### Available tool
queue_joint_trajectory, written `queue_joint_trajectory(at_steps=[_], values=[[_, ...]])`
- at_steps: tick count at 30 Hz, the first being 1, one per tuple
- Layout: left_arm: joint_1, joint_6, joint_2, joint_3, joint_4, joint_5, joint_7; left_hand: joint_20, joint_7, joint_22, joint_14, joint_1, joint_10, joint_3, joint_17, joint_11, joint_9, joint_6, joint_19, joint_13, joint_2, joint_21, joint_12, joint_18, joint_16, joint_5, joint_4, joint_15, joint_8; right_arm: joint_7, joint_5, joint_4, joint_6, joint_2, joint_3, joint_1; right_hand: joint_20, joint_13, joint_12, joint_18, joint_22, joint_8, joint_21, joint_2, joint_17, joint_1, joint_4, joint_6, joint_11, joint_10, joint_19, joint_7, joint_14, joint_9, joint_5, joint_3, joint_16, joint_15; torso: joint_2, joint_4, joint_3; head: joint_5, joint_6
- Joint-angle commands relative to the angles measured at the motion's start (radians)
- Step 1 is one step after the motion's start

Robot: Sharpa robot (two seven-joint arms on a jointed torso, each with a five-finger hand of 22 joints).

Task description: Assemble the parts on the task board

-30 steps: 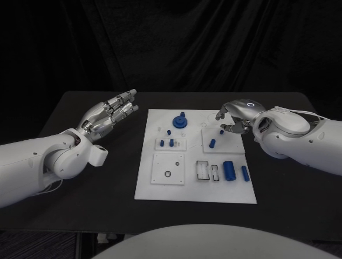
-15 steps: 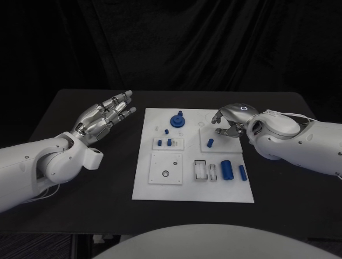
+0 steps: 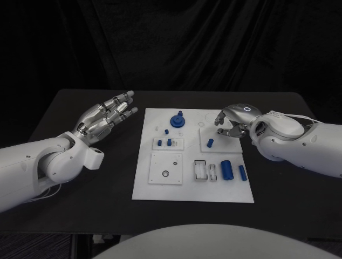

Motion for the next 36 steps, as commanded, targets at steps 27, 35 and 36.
queue_joint_trajectory(at_steps=[27, 35, 36], values=[[-0.004, 0.006, 0.022, 0.001, -0.013, 0.01, -0.002, 0.031, 0.013, 0.007, 0.009, 0.05, 0.01, 0.024, 0.002, 0.022, 0.004, 0.032, 0.013, 0.003, -0.001, 0.008, 0.018, 0.006, 0.0, 0.015, -0.022, 0.026, 0.006, 0.031, -0.008, -0.046, -0.073, 0.024, 0.001, -0.058, -0.014, -0.002, 0.038, -0.02, 0.125, 0.015, 0.049, 0.005, 0.008, 0.007, -0.022, 0.012, -0.016, 0.065, 0.037, -0.001, 0.028, 0.021, 0.054, 0.014, 0.027, -0.012, 0.002, -0.0011, 0.0027, 0.003, 0.0], [-0.006, 0.006, 0.024, 0.001, -0.016, 0.01, -0.007, 0.038, 0.016, 0.012, 0.012, 0.055, 0.014, 0.028, 0.003, 0.026, 0.005, 0.038, 0.019, 0.003, -0.002, 0.01, 0.022, 0.008, 0.001, 0.017, -0.024, 0.03, 0.006, 0.046, -0.008, -0.057, -0.093, 0.029, 0.001, -0.062, -0.025, -0.008, 0.048, -0.024, 0.132, 0.039, 0.079, 0.019, 0.014, 0.034, -0.047, 0.046, -0.03, 0.096, 0.054, 0.003, 0.04, 0.042, 0.066, 0.033, 0.038, -0.025, 0.0, -0.0006, 0.0017, 0.002, 0.0], [-0.006, 0.006, 0.024, 0.001, -0.017, 0.01, -0.008, 0.039, 0.018, 0.014, 0.013, 0.056, 0.014, 0.03, 0.003, 0.027, 0.005, 0.042, 0.021, 0.003, -0.002, 0.011, 0.022, 0.009, 0.002, 0.017, -0.025, 0.031, 0.007, 0.049, -0.008, -0.057, -0.097, 0.029, 0.001, -0.062, -0.027, -0.009, 0.049, -0.025, 0.133, 0.043, 0.083, 0.021, 0.015, 0.039, -0.052, 0.052, -0.032, 0.102, 0.056, 0.003, 0.041, 0.046, 0.07, 0.036, 0.04, -0.027, 0.0, -0.0011, 0.002, 0.002, 0.0]])
